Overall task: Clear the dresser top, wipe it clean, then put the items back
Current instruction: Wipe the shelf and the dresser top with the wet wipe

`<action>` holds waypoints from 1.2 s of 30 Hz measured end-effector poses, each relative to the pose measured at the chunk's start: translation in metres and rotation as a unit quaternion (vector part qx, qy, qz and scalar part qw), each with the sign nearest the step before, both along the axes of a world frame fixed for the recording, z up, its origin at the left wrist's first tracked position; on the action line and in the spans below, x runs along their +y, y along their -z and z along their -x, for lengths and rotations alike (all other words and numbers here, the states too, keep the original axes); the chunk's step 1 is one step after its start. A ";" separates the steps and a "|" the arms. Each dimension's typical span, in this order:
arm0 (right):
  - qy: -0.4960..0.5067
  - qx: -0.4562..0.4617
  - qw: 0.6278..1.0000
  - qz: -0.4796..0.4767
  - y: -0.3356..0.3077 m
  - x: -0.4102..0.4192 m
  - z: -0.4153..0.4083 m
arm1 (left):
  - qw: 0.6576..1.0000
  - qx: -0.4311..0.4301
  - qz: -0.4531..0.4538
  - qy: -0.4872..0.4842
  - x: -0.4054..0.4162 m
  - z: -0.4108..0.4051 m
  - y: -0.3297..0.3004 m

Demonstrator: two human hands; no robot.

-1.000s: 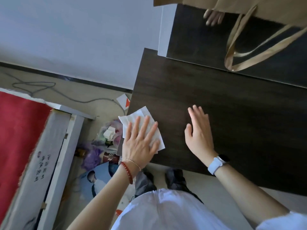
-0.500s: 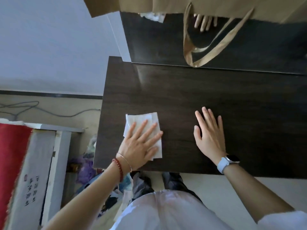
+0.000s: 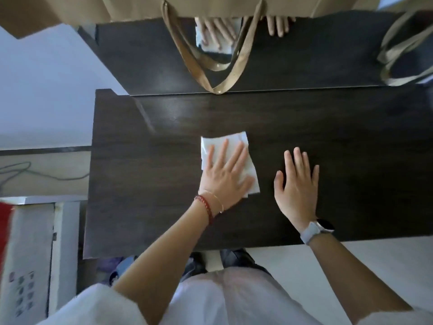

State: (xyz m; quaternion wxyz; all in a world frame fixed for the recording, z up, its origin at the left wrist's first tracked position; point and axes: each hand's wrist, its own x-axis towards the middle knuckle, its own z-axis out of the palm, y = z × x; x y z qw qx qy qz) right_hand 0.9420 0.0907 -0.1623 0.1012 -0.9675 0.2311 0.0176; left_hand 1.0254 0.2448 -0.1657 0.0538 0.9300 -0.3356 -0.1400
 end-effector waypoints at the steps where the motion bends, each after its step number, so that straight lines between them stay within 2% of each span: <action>1: -0.006 -0.002 1.000 -0.003 0.000 -0.001 0.001 | 0.999 -0.010 -0.003 0.035 0.008 0.018 0.000; 4: 0.005 -0.004 1.000 -0.012 0.002 0.008 -0.002 | 0.999 -0.032 -0.017 0.032 0.061 0.044 0.004; 7: -0.001 0.002 1.000 -0.029 0.000 0.033 -0.007 | 0.996 -0.021 -0.058 -0.071 0.128 0.053 0.003; 10: -0.059 0.008 0.998 -0.030 0.000 0.065 -0.002 | 0.978 0.010 -0.066 -0.199 0.186 0.053 -0.006; 13: -0.084 0.005 0.996 -0.032 0.000 0.083 0.009 | 0.958 0.011 -0.061 -0.281 0.208 0.052 -0.009; 16: -0.064 0.005 0.997 -0.029 -0.003 0.082 0.028 | 0.938 0.003 -0.034 -0.346 0.200 0.061 -0.007; 18: -0.040 0.011 0.999 -0.026 -0.004 0.077 0.047 | 0.945 0.010 -0.038 -0.323 0.192 0.071 -0.006; 25: 0.005 0.018 0.999 -0.037 -0.007 0.055 0.111 | 0.988 0.017 -0.020 -0.152 0.128 0.086 -0.004; 32: 0.040 0.013 0.996 -0.077 -0.010 0.008 0.141 | 1.000 -0.004 -0.021 -0.020 0.037 0.115 -0.001; 36: 0.044 0.012 0.997 -0.058 -0.006 -0.050 0.155 | 0.999 0.000 -0.027 0.041 -0.037 0.132 -0.004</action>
